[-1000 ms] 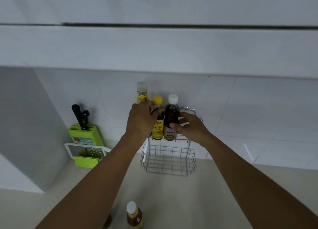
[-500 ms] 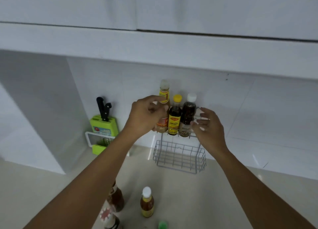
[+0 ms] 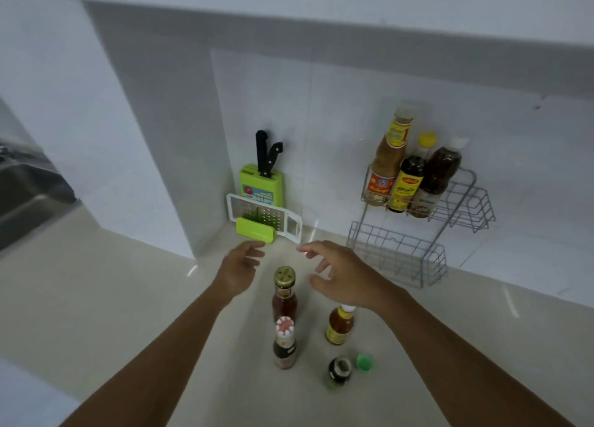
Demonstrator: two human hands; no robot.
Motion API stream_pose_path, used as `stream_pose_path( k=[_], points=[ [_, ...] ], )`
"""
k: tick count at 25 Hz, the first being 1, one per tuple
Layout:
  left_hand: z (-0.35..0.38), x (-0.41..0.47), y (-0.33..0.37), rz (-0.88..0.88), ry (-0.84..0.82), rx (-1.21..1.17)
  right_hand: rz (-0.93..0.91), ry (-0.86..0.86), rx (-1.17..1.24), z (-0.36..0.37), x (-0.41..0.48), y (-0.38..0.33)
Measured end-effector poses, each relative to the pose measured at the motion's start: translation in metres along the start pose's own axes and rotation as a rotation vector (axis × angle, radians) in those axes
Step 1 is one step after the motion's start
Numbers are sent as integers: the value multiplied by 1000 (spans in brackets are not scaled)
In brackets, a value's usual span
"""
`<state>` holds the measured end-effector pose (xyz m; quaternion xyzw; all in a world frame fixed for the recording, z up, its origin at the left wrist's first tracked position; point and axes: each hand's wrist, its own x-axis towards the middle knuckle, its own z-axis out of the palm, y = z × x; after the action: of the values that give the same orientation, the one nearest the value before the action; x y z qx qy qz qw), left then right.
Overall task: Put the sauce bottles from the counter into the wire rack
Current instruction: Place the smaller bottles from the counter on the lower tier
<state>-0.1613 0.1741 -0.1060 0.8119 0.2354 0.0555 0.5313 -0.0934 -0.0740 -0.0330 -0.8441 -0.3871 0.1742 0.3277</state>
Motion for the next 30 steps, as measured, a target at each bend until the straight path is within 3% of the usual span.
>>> stream_pose_path(
  k=[2,5,8,10,14,22,26,28,30],
  points=[
    [19,-13,-37,-49,-188,7,-34,-94,-81,24,10,-10],
    [52,-33,-62,57,-418,-71,-64,-127,-206,42,23,-17],
    [75,-35,-59,32,-328,-286,-37,-137,-252,43,29,-17],
    [79,-31,-55,21,-279,-300,-11,-152,-280,41,31,-15],
    [65,-13,-42,88,-411,-175,17,-193,-339,20,36,-18],
    [27,13,32,242,-598,-34,-224,-180,-304,-60,40,-49],
    [22,5,57,260,-713,2,-322,-13,-684,-69,32,-47],
    [26,-1,68,249,-764,44,-381,100,-753,-61,30,-36],
    [33,-6,78,205,-711,98,-310,193,-749,-56,30,-25]
  ],
)
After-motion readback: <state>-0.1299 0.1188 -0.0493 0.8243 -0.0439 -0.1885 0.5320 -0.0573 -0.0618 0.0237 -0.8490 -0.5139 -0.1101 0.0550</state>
